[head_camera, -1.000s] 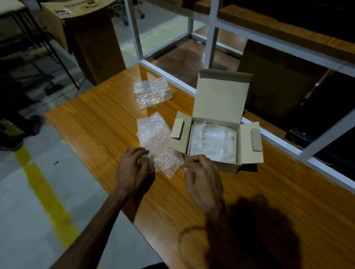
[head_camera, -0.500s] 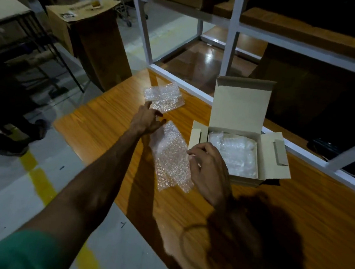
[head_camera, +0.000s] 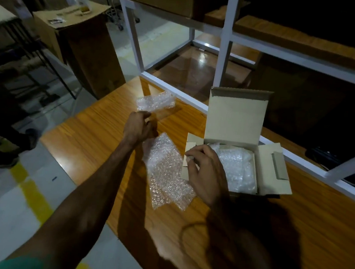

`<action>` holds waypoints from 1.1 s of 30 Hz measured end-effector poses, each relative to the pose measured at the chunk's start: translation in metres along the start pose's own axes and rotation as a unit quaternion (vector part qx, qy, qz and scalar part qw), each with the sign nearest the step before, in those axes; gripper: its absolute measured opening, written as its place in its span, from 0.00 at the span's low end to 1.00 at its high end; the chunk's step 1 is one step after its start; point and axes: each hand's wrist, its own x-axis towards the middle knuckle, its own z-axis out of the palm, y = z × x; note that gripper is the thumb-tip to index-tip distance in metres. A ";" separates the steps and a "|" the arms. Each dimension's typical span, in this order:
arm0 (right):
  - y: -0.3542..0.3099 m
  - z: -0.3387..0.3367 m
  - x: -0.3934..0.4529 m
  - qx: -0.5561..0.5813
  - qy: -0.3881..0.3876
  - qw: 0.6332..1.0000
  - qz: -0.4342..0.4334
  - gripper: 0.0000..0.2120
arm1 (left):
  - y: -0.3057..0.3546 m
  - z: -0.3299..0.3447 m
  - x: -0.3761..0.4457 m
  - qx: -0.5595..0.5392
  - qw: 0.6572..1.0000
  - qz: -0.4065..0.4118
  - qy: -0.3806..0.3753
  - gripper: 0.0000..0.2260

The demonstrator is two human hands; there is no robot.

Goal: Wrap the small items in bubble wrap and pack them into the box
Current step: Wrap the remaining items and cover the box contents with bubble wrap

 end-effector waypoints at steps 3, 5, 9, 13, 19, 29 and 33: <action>-0.009 -0.003 0.000 0.018 0.007 1.000 0.009 0.10 | 0.029 -0.016 -0.022 0.009 0.997 0.009 0.080 0.16; -0.020 -0.007 0.000 0.057 -0.011 0.998 0.022 0.11 | 0.045 -0.026 -0.045 0.035 0.992 0.028 0.117 0.17; -0.051 -0.015 -0.002 0.251 -0.101 0.952 0.140 0.20 | 0.079 -0.042 -0.113 0.061 0.980 0.111 0.151 0.18; -0.071 -0.009 -0.014 0.459 -0.147 0.841 0.246 0.42 | 0.107 -0.035 -0.193 0.128 0.968 0.179 0.117 0.21; -0.066 0.009 -0.066 0.490 -0.065 0.772 0.400 0.33 | 0.113 -0.015 -0.283 0.095 0.965 0.230 0.084 0.18; 0.001 -0.045 -0.186 0.425 -0.133 0.798 0.405 0.26 | 0.178 0.021 -0.384 -0.010 0.975 0.166 0.146 0.07; 0.040 -0.056 -0.216 0.355 -0.160 0.824 0.412 0.33 | 0.184 0.048 -0.395 0.033 0.986 0.135 0.095 0.14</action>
